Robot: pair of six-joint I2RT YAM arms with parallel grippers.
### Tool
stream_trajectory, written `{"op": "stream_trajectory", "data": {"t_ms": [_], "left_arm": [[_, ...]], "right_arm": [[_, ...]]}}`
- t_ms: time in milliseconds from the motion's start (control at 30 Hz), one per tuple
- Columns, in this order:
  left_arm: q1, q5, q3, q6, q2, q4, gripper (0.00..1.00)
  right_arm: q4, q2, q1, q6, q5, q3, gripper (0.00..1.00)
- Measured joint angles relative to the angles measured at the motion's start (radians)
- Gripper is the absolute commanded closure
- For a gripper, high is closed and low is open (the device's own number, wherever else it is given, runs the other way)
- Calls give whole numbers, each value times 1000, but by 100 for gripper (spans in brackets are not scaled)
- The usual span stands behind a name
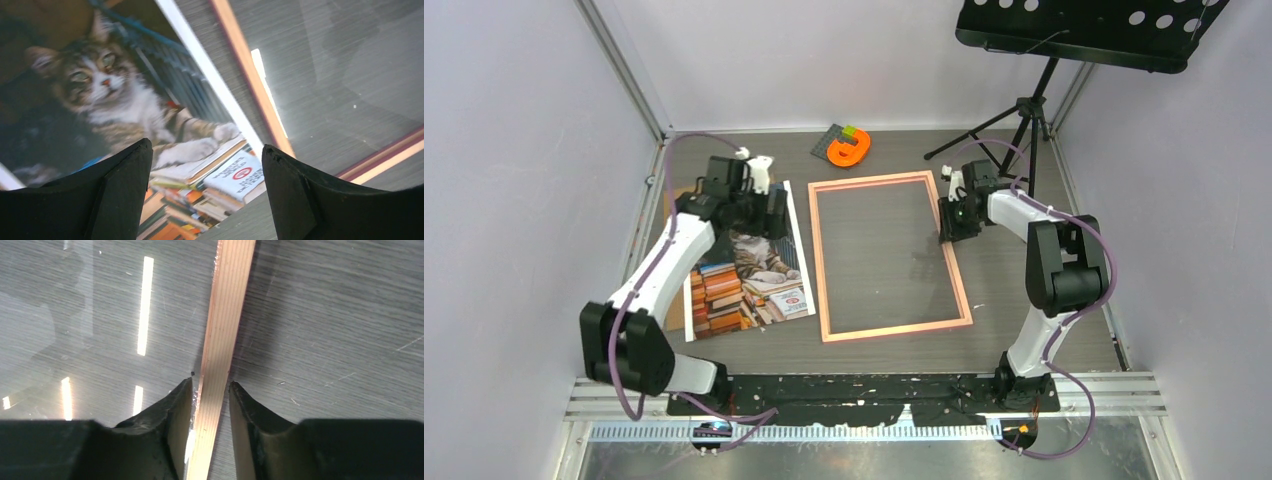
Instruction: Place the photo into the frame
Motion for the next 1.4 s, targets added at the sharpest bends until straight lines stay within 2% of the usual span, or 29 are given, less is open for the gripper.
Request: {"op": "stream_trajectory", "data": {"t_ms": [167, 300, 467, 700, 767, 800, 867, 1033, 1233, 1400], "left_arm": [[125, -11, -58, 43, -126, -26, 21], [210, -28, -92, 73, -151, -45, 21], [294, -68, -140, 116, -116, -72, 22], [487, -58, -149, 158, -10, -119, 23], [535, -47, -152, 173, 5, -126, 23], [553, -43, -155, 177, 10, -127, 24], [582, -37, -162, 185, 12, -128, 24], [620, -23, -175, 216, 12, -142, 23], [637, -7, -175, 252, 23, -164, 24], [640, 15, -175, 260, 67, -186, 25]], "right_arm": [[0, 1, 3, -2, 35, 0, 84], [1, 1, 2, 13, 56, 0, 90], [2, -3, -22, 13, 63, -5, 92], [-4, -73, -100, 11, 84, -83, 92], [-9, -89, -114, 11, 93, -99, 82], [-13, -97, -116, 12, 98, -106, 68], [-21, -113, -116, 12, 105, -119, 52], [-39, -177, -114, 8, 103, -129, 33], [-56, -276, -60, 5, 50, -95, 22], [-56, -280, 103, 13, -3, 6, 19]]}}
